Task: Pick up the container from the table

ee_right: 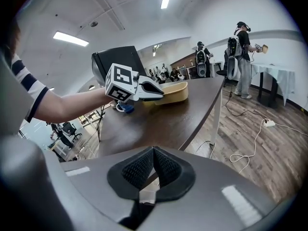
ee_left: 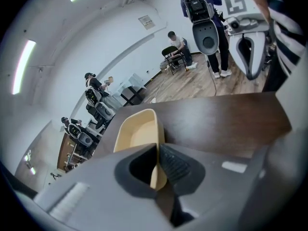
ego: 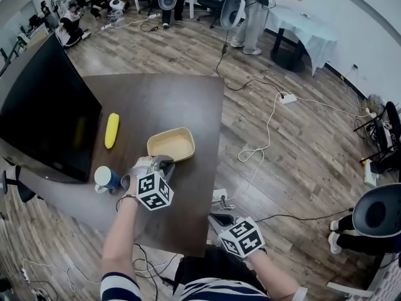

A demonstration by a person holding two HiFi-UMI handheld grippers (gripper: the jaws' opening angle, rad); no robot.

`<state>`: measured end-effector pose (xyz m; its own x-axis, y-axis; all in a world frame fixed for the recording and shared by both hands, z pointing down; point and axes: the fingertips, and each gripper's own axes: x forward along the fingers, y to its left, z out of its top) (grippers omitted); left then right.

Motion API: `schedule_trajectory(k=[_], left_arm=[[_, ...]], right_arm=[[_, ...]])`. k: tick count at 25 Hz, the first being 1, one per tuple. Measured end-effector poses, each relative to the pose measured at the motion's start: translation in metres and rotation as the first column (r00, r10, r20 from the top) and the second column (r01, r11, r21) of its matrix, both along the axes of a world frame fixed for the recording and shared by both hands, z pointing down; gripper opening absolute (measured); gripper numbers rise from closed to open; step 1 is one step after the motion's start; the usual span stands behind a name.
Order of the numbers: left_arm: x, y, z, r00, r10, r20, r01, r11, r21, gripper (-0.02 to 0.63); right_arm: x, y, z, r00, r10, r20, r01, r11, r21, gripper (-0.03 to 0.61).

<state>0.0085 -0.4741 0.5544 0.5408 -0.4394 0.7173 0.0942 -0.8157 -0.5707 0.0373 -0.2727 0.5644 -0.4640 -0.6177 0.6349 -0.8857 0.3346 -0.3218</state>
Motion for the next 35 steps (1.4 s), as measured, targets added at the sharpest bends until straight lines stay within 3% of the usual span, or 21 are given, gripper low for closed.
schedule_trajectory(k=[14, 19, 35], left_arm=[[-0.028, 0.108, -0.062, 0.992, -0.111, -0.056, 0.113, 0.993, 0.036, 0.000], [-0.032, 0.152, -0.073, 0.986, -0.142, -0.084, 0.143, 0.990, 0.008, 0.000], [-0.052, 0.265, -0.066, 0.970, -0.232, -0.067, 0.224, 0.969, -0.106, 0.000]], right_arm=[[0.006, 0.048, -0.040, 0.998, -0.045, 0.033, 0.042, 0.996, 0.073, -0.005], [0.007, 0.064, -0.049, 0.998, -0.048, 0.045, 0.043, 0.994, 0.099, -0.005], [0.008, 0.106, -0.067, 0.997, -0.072, 0.030, 0.067, 0.987, 0.145, -0.005]])
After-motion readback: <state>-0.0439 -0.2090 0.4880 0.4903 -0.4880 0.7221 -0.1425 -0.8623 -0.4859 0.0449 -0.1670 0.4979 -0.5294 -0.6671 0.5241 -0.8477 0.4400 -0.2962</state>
